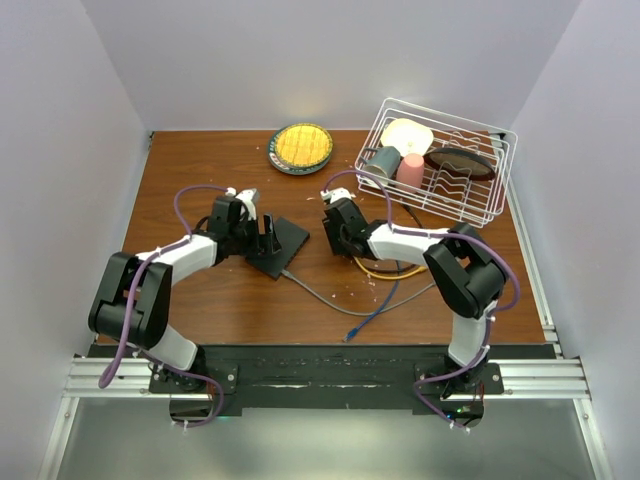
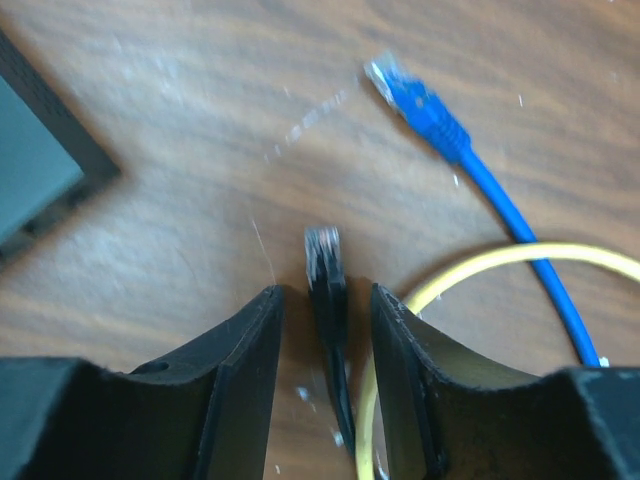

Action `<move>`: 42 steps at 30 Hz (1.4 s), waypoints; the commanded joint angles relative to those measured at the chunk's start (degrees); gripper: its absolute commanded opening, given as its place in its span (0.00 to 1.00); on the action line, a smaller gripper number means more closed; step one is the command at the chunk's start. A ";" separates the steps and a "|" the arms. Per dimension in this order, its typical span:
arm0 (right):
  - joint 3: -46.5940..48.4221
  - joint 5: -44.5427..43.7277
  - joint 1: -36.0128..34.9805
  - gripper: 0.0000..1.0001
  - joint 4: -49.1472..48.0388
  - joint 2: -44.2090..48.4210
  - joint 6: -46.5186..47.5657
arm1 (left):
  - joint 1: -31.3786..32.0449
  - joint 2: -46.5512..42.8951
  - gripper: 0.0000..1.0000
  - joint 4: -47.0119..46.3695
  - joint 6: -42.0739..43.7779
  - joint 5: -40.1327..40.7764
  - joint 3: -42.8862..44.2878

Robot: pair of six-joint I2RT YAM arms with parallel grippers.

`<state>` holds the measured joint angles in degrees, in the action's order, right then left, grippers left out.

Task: Insert the plug into the switch port

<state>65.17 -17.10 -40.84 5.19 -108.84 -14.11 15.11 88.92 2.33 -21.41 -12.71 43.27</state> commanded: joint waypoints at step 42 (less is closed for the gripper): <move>-11.99 34.50 -0.03 0.00 -7.30 20.15 1.63 | 5.63 -4.20 0.71 -25.96 -12.60 -25.43 -4.15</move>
<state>53.63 13.43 -40.60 1.13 -91.22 -11.18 19.68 83.50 -17.30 -31.35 -35.42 39.46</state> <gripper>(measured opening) 0.034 0.720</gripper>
